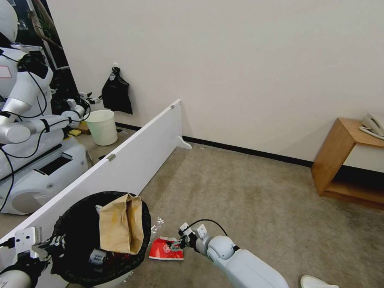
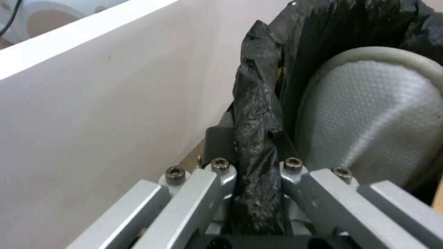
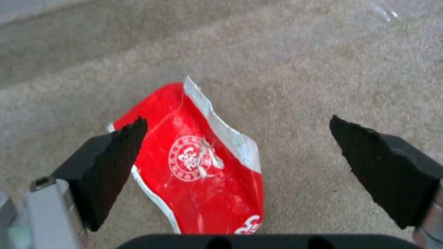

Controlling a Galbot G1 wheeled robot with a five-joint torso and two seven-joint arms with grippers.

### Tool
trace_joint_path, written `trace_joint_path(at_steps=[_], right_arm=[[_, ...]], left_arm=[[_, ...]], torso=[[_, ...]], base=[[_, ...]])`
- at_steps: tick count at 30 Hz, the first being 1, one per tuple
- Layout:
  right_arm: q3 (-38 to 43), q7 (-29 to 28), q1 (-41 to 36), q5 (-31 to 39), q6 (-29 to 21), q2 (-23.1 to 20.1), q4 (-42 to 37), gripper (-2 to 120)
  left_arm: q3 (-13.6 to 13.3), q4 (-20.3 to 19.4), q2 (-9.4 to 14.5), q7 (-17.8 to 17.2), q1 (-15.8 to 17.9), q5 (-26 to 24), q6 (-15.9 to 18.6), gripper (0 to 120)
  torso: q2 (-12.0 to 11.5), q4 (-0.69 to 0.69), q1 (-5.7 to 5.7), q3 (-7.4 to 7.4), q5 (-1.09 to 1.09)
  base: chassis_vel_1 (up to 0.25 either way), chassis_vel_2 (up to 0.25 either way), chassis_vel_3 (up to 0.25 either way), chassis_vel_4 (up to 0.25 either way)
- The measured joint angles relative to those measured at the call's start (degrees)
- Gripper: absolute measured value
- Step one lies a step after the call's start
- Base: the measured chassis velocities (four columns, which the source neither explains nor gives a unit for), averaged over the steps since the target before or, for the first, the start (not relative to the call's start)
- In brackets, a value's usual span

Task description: Pick up the trash bin, then pick up the garbage from the floor and place it into the trash bin.

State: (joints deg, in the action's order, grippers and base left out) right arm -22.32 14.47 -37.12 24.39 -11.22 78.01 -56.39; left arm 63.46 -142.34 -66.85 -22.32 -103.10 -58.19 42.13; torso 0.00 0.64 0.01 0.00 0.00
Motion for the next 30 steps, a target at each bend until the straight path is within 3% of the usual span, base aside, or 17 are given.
trace_joint_path(at_steps=[30], right_arm=[[1.63,2.28,2.3,-2.51,2.74,6.43,13.61,100]], left_arm=[[0.07,0.64,0.31,0.0,0.31,-0.21,0.01,4]], torso=[[0.0,0.0,0.0,0.0,0.0]], base=[[0.0,0.0,0.0,0.0]])
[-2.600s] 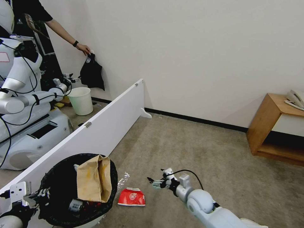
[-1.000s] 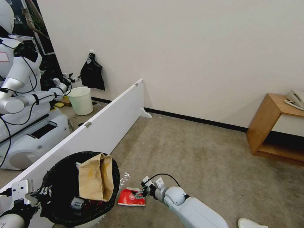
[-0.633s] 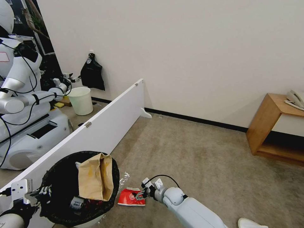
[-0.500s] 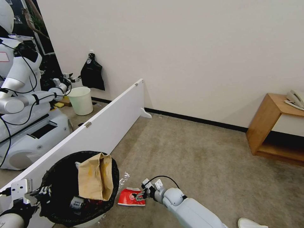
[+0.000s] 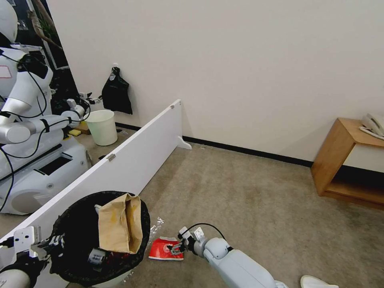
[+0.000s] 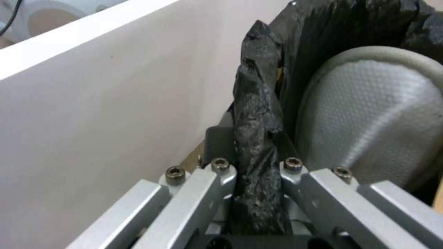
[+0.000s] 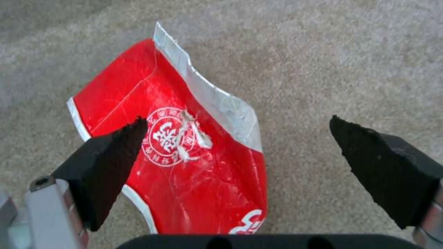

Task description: Pick up the trash bin, then pick up the garbage from the floor and place it into the trash bin.

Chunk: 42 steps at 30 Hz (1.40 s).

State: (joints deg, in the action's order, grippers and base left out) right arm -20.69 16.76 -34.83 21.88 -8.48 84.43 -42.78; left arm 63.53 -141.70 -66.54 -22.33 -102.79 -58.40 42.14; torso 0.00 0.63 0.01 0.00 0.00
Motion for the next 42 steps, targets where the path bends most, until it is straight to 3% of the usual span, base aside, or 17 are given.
trace_joint_path(at_steps=[20,25,30,33,35,42], right_arm=[[0.73,2.45,1.42,-0.48,1.22,3.11,5.38,99],[0.95,3.23,1.53,-0.32,1.45,3.34,6.14,84],[1.31,3.57,1.64,0.33,1.45,3.48,6.72,61],[1.37,3.63,1.64,0.35,1.45,3.46,6.84,57],[1.7,3.78,1.63,0.41,1.45,3.32,7.14,44],[1.99,3.92,1.48,0.57,1.46,2.82,7.18,23]], left_arm=[[-0.2,0.0,-0.09,-0.03,0.13,0.04,0.01,4],[-0.17,-0.04,-0.12,-0.04,0.04,0.04,0.0,4],[-0.13,-0.18,-0.25,-0.04,-0.04,0.04,0.01,4],[-0.11,-0.2,-0.27,-0.04,-0.07,0.04,0.0,4],[0.03,-0.21,-0.3,-0.04,-0.12,0.04,0.01,4],[0.09,-0.21,-0.29,-0.05,-0.07,0.02,0.01,4]], torso=[[0.0,0.0,0.0,0.0,0.0],[0.0,0.01,0.0,0.0,0.0],[0.0,0.01,0.0,0.0,0.0],[0.0,0.0,0.0,0.0,0.0],[0.0,0.0,0.0,0.0,0.0],[0.0,0.01,0.0,0.0,-0.01]], base=[[0.0,0.0,0.0,0.0],[0.0,0.0,0.0,0.0],[0.0,0.0,0.0,0.0],[0.0,0.0,0.0,0.0],[0.0,0.0,0.0,0.0],[0.0,0.0,0.0,0.0]])
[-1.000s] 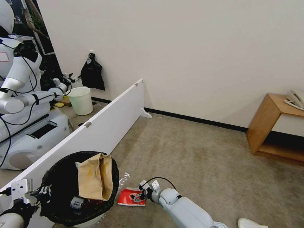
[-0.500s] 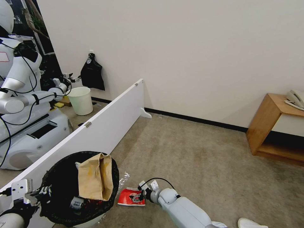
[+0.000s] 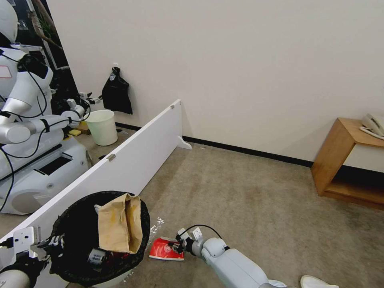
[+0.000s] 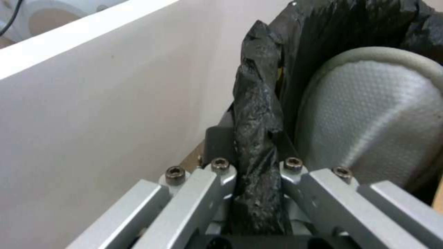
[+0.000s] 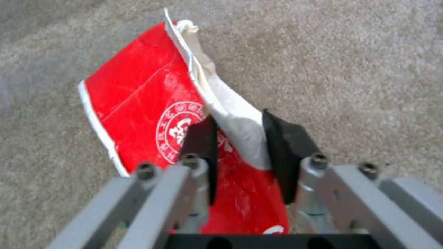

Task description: Pick up the trash bin, then pick up the garbage from the floor and place it into the trash bin.

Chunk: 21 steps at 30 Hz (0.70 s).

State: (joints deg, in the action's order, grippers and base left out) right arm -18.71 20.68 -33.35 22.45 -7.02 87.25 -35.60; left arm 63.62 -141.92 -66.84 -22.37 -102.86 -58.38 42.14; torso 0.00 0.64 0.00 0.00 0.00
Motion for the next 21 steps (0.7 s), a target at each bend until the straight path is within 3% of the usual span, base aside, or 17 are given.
trace_joint_path(at_steps=[2,6,21], right_arm=[[0.11,0.21,-0.1,0.01,0.09,-0.06,0.19,10],[0.17,0.42,-0.17,0.02,0.22,-0.07,0.42,0],[0.98,0.68,-0.58,-0.17,0.3,-1.49,-2.12,0]], left_arm=[[-0.04,0.0,0.0,0.0,0.04,-0.01,0.0,4],[-0.05,0.03,0.0,0.0,0.04,-0.02,0.0,4],[-0.1,0.45,0.34,0.0,0.2,-0.17,0.0,4]], torso=[[0.0,0.0,0.0,0.0,0.0],[0.0,-0.01,0.0,0.0,0.0],[0.0,0.0,0.0,0.0,0.0]], base=[[0.0,0.0,0.0,0.0],[0.0,0.0,0.0,0.0],[0.0,0.0,0.0,0.0]])
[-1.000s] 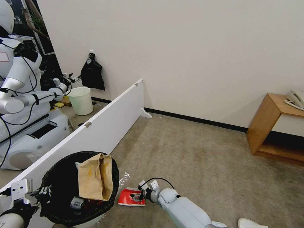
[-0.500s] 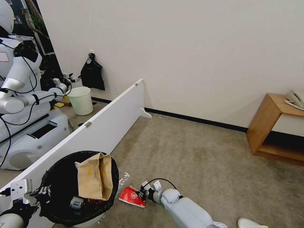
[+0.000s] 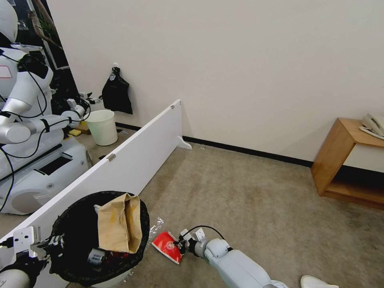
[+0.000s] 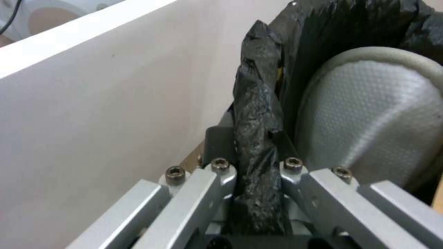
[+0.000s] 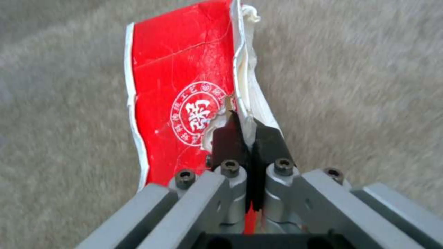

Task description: Pick up the trash bin, then pick up the garbage from the floor and place it into the trash bin.

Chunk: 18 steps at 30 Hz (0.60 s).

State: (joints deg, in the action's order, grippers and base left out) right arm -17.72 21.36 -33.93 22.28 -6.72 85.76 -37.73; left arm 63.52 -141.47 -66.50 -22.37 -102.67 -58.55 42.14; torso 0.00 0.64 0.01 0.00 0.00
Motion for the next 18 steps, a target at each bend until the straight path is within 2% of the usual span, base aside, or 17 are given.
trace_joint_path(at_steps=[4,7,10,12,13,15,18], right_arm=[[1.25,-0.64,-0.86,-0.05,-0.16,-1.89,-4.72,0],[4.79,-3.67,-4.34,1.14,-2.04,-7.6,-20.35,0],[5.48,-4.15,-5.02,1.51,-2.45,-8.47,-22.89,0],[9.57,-6.19,-8.29,3.77,-3.99,-12.36,-34.2,0],[9.57,-6.19,-8.29,3.77,-3.99,-12.36,-34.2,0],[13.54,-7.64,-11.73,5.63,-4.67,-16.8,-42.41,0],[14.92,-8.4,-13.0,6.51,-4.76,-19.02,-45.22,0]], left_arm=[[-0.1,-0.03,0.29,0.0,-0.15,-0.09,0.0,4],[-0.7,-0.37,1.4,-0.01,-0.15,-0.59,0.0,4],[-0.83,-0.44,1.6,-0.01,-0.12,-0.7,0.0,4],[-1.8,-0.68,2.37,-0.03,-0.11,-0.89,0.0,4],[-1.8,-0.68,2.37,-0.03,-0.11,-0.89,0.0,4],[-2.71,-0.85,2.66,-0.05,-0.13,-0.67,0.0,4],[-3.03,-0.95,2.73,-0.06,-0.12,-0.59,0.0,4]], torso=[[0.0,-0.01,0.0,0.0,0.0],[0.0,0.01,0.0,0.0,0.0],[0.0,0.01,0.0,0.0,0.0],[0.0,-0.01,0.0,0.0,0.0],[0.0,-0.01,0.0,0.0,0.0],[0.0,-0.02,0.0,0.0,-0.02],[0.0,0.01,0.0,0.0,-0.02]], base=[[0.0,0.0,0.0,0.0],[0.0,0.0,0.0,0.0],[0.0,0.0,0.0,0.0],[0.0,0.0,0.0,0.0],[0.0,0.0,0.0,0.0],[0.0,0.0,0.0,0.0],[0.0,0.0,0.0,0.0]])
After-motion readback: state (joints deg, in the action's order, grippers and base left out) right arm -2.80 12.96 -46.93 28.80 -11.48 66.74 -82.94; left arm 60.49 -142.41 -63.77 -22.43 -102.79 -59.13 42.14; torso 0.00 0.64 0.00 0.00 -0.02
